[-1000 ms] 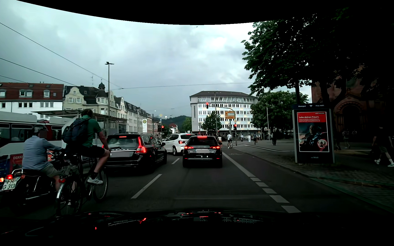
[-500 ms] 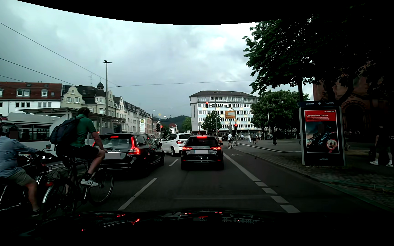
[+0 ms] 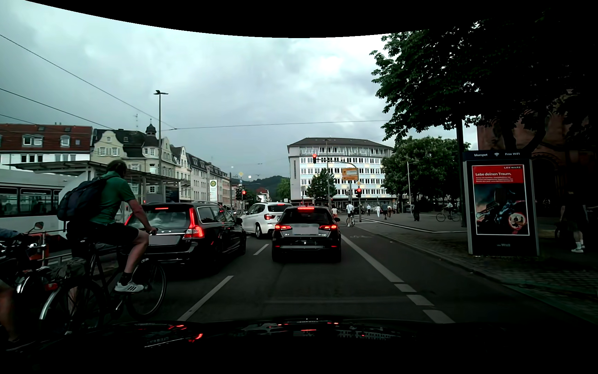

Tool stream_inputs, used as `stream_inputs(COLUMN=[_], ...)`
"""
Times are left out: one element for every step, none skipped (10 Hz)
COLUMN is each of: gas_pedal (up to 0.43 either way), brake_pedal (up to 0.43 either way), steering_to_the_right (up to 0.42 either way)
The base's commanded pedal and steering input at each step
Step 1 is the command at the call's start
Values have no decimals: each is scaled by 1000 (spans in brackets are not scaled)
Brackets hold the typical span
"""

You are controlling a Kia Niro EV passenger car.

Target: Follow the waypoints while adhering to traffic rules and regulations

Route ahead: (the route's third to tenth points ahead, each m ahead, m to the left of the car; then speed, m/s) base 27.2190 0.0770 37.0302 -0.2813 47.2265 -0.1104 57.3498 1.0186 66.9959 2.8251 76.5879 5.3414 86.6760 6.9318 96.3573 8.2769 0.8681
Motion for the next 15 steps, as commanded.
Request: stream_inputs(gas_pedal=[0,0,0,0,0,0,0,0,0,0,0,0,0,0,0], brake_pedal=[195,195,195,189,177,171,165,165,165,159,159,152,140,134,128], steering_to_the_right=[-1,-1,-1,-1,-1,-1,-1,-1,-1,-1,-1,-1,-1,-1,-1])
